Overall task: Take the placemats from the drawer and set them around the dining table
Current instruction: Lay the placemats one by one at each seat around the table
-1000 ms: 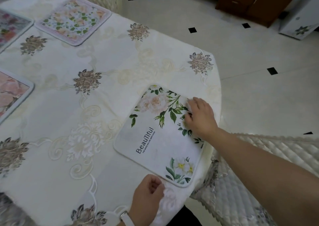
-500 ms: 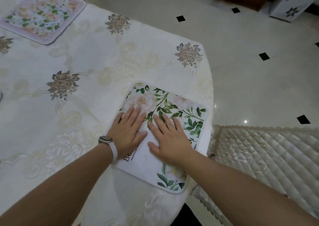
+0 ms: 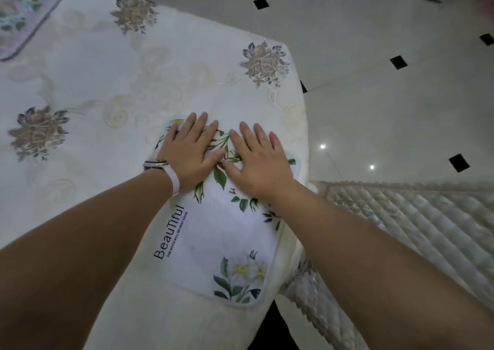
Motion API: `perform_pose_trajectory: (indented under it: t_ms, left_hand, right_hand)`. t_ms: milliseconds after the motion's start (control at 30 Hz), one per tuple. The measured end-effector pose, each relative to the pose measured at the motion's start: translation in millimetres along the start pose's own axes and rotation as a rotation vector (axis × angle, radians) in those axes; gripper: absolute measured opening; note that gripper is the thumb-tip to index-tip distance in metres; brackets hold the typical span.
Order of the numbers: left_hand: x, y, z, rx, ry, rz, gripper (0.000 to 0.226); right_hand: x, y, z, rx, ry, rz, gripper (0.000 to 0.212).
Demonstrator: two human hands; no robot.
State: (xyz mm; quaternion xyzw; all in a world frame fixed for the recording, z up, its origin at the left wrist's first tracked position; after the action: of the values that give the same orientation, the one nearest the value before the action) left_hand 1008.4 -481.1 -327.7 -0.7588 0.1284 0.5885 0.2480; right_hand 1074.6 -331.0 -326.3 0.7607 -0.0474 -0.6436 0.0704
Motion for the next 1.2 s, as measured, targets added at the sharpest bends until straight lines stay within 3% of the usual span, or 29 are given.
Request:
perform_pose_trajectory:
  t_ms: [300,567,933,1200]
  left_hand:
    - [4.0,47.9,-63.4,-0.174,-0.033,-0.027,0.077]
    - [10.1,54.4,-128.9,-0.283,-0.045,-0.061,0.081]
    - [31.1,30.3,-197.0,-0.246,0.002,-0.058,0.079]
    - [31.9,-18.0,-206.0,0.057,0.045,0.0,0.063]
  right_hand:
    - [7.9,-36.2,-46.1,0.173,0.012,-0.002,0.077]
    - [17.9,4.0,-96.7,0.122,0.044,0.005,0.075]
    - [33.3,78.8,-153.2,-0.055,0.099,-0.021,0.074]
    - [36.7,121.9,-144.5,-0.238,0.109,-0.04,0.07]
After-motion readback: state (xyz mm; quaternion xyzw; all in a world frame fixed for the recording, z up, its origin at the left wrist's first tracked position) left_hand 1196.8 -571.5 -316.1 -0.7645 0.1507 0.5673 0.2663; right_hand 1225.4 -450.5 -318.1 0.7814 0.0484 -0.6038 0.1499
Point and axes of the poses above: each hand's wrist, its own z-axis towards the middle knuckle, its own x-axis out of the palm, y = z × x, the point moved 6 cm from there along z, towards the middle knuckle, and after that the axes turned 5 degrees about -z, right-handed, at the moved point
